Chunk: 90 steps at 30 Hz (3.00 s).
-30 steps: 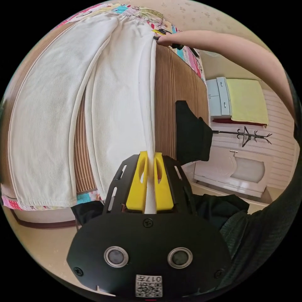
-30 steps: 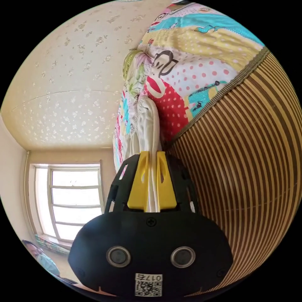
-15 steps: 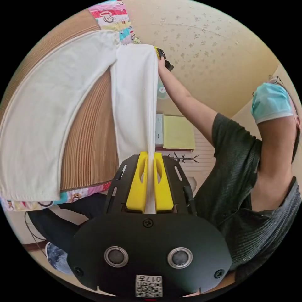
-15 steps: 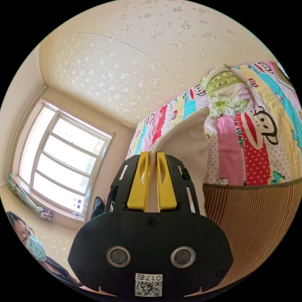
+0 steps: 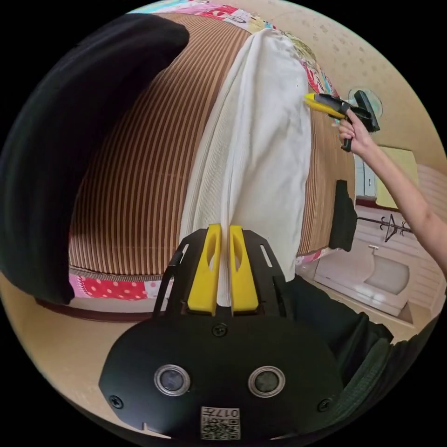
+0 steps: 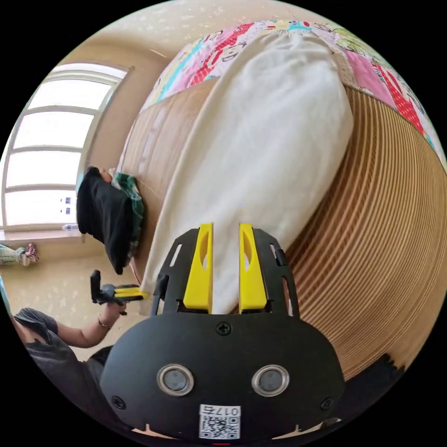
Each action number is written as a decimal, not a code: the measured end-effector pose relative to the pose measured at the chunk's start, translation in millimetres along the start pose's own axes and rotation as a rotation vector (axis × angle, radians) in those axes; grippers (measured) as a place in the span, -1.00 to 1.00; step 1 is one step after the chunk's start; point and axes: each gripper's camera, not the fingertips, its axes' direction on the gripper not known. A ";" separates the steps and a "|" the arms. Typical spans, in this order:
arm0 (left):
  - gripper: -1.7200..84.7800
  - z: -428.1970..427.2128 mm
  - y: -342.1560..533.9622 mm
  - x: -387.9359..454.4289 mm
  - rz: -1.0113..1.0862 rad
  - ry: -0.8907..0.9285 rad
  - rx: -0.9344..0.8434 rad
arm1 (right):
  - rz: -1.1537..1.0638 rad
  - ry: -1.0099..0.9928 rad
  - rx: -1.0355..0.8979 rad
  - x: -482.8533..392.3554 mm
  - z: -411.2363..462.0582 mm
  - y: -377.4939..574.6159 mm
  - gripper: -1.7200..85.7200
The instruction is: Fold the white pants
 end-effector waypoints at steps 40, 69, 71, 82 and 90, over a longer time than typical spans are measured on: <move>-0.79 -80.9 43.3 82.9 0.172 -0.063 0.101 | 0.411 -0.256 0.130 90.7 149.4 111.1 -0.83; -0.61 -2.4 -20.0 103.6 0.209 0.477 -0.005 | 0.455 -0.518 0.259 295.2 98.0 99.0 -0.66; -0.57 -0.2 -48.9 103.6 0.216 0.418 0.009 | 0.439 -0.580 0.303 313.2 100.2 80.1 -0.62; -0.73 55.3 -142.4 144.3 0.197 0.259 -0.004 | 0.326 -0.764 0.267 368.7 148.5 -15.6 -0.63; -0.84 50.6 -96.5 103.2 0.200 0.627 0.046 | 0.341 -0.980 0.369 377.4 165.8 39.8 -0.86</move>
